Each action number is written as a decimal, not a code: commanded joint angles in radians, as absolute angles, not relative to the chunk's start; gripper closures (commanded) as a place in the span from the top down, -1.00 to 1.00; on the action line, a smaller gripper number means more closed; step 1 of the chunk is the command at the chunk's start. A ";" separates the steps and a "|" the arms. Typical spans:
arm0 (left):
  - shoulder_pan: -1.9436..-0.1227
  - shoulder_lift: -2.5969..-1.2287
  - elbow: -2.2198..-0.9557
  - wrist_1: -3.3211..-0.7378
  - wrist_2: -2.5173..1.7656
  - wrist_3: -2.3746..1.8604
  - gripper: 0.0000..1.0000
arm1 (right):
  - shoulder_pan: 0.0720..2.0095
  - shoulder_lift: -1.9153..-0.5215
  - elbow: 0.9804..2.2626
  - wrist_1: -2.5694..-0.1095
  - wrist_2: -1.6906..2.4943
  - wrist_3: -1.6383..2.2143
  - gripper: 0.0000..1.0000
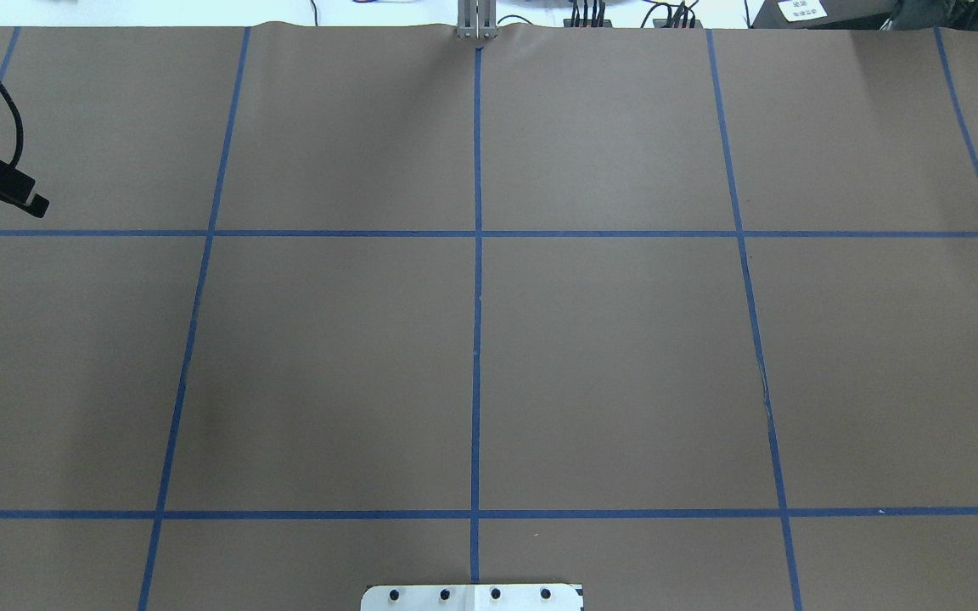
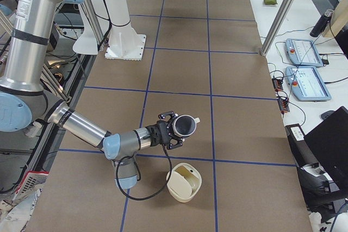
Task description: Left arm hands cup to right arm to dump lemon
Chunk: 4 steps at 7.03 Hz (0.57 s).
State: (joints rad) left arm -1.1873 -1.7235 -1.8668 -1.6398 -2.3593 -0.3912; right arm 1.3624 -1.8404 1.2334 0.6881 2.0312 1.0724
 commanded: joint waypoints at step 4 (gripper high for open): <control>-1.187 -1.726 -1.878 -1.641 -2.361 -0.406 1.00 | 1.362 -1.671 1.358 0.321 2.187 0.907 -0.40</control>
State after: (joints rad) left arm -1.1873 -1.7233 -1.8738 -1.6408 -2.3595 -0.3966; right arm 1.3635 -1.7334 1.3565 0.3975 2.1850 0.9100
